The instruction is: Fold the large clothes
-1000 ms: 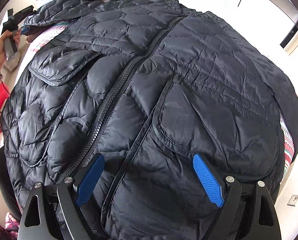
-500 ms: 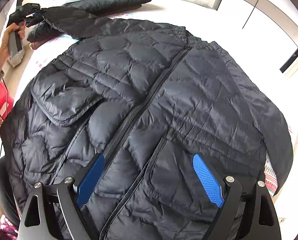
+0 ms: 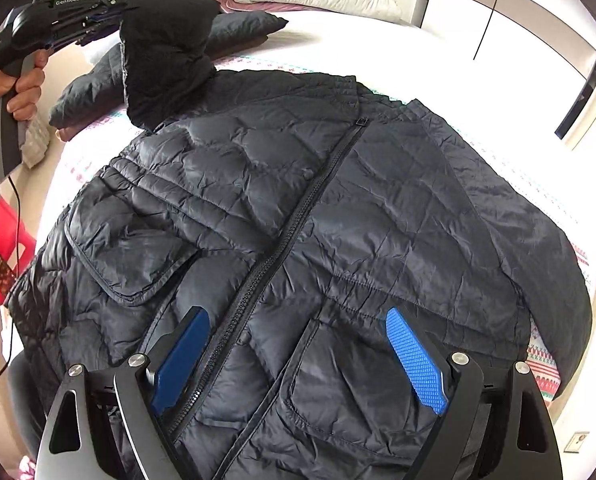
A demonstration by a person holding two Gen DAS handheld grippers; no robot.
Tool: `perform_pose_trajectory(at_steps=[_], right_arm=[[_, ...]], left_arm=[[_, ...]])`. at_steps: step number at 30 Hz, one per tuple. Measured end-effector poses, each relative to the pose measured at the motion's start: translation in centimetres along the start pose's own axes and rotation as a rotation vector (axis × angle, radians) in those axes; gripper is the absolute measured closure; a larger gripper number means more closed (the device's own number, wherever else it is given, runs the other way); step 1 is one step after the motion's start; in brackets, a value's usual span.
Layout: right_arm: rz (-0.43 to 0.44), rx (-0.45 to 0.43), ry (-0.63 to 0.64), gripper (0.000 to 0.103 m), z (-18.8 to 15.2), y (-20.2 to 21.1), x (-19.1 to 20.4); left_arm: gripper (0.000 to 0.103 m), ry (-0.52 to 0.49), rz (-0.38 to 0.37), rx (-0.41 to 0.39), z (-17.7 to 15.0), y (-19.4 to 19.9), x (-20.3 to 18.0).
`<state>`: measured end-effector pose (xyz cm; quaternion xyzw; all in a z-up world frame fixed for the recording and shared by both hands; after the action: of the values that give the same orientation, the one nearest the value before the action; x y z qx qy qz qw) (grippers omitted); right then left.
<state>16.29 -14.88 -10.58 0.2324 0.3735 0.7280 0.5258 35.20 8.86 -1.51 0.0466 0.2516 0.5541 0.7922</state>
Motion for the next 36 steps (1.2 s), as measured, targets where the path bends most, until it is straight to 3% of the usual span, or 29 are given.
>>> perform_pose_trajectory(at_steps=[4, 12, 14, 16, 18, 21, 23, 24, 27, 32, 35, 36], right_arm=[[-0.002, 0.023, -0.028, 0.012, -0.9, -0.3, -0.8], [-0.007, 0.041, -0.044, 0.012, -1.9, -0.7, -1.6], [-0.002, 0.046, -0.050, 0.012, -2.0, -1.0, -1.7], [0.001, 0.056, -0.065, 0.012, -1.9, -1.2, -1.8], [0.010, 0.057, -0.078, 0.012, -1.6, -1.3, -1.9], [0.014, 0.059, -0.090, 0.012, -0.7, -1.1, -2.2], [0.009, 0.058, -0.086, 0.012, 0.4, -0.9, -2.2], [0.004, 0.056, -0.083, 0.012, 1.0, -0.8, -2.1], [0.004, 0.050, -0.078, 0.012, 3.4, -0.8, -0.9], [0.143, 0.021, -0.125, 0.012, 8.6, -2.4, 3.6], [0.195, 0.013, -0.202, 0.012, 11.8, -4.7, 6.2], [0.207, 0.009, -0.216, 0.012, 12.8, -5.5, 7.2]], left_arm=[[0.099, -0.067, -0.047, 0.126, -5.0, -2.5, -3.4], [0.097, -0.111, -0.050, 0.365, -15.3, -5.1, -4.6], [0.081, -0.129, -0.059, 0.392, -16.7, -4.5, -4.8], [0.056, -0.111, -0.086, 0.394, -17.0, -3.8, -5.2], [0.042, -0.087, -0.104, 0.391, -16.4, -2.4, -5.2], [0.038, -0.073, -0.088, 0.343, -13.6, 0.1, -4.2], [0.030, -0.032, -0.081, 0.276, -10.8, 1.7, -3.0], [0.023, -0.009, -0.061, 0.239, -9.3, 2.5, -2.0], [0.021, 0.024, 0.074, 0.136, -6.2, 4.3, 2.1], [0.022, 0.061, 0.344, 0.105, -5.7, 5.4, 11.0], [0.026, 0.150, 0.395, 0.115, -6.6, 4.8, 15.3], [0.034, 0.198, 0.394, 0.132, -7.2, 4.3, 16.3]])
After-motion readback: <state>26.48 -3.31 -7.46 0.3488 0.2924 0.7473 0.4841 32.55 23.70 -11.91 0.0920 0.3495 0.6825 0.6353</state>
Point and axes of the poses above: each gripper's, at about its wrist camera, not at the fingertips, and y roughly against the way its jaws point, x to its left, z to its top, the point moved 10 cm from there along -y, roughly the way its jaws point, and after that the axes turned 11 degrees about -x, right-handed, at the moved point
